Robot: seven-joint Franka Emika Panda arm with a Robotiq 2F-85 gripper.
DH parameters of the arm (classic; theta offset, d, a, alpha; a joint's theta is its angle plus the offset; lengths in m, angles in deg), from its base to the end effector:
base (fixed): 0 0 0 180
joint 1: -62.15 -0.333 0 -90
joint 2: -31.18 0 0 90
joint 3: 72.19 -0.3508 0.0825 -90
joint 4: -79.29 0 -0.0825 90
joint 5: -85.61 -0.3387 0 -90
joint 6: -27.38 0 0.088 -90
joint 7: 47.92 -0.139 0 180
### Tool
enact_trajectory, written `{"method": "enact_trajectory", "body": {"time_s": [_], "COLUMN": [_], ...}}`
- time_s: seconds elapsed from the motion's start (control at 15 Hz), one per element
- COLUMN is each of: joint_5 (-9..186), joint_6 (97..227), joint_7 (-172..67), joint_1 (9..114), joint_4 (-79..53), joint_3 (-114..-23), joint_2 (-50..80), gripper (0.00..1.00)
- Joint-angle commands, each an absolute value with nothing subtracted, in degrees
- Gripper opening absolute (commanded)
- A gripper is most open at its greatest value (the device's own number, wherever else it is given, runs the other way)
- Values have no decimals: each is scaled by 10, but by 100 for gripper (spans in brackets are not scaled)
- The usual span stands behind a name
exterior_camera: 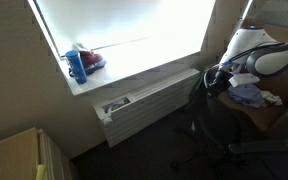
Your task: Turn the black chair to the left
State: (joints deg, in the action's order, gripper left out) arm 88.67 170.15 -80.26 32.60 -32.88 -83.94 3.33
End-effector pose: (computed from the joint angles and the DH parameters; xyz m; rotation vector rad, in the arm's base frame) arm 0.4662 0.3978 0.2690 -3.0458 -0.2627 -0.0167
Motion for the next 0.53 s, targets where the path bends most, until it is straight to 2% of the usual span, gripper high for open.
{"method": "enact_trajectory", "body": {"time_s": [0.0, 0.27, 0.47], "joint_5": [838, 887, 952], "joint_6": [1675, 1631, 1530], "joint_7": [-693, -648, -664], "joint_1": [352, 339, 339], "joint_4": [-322, -329, -309], "joint_3": [-888, -881, -843], "joint_2": [20, 24, 39], "gripper": [12, 12, 12]}}
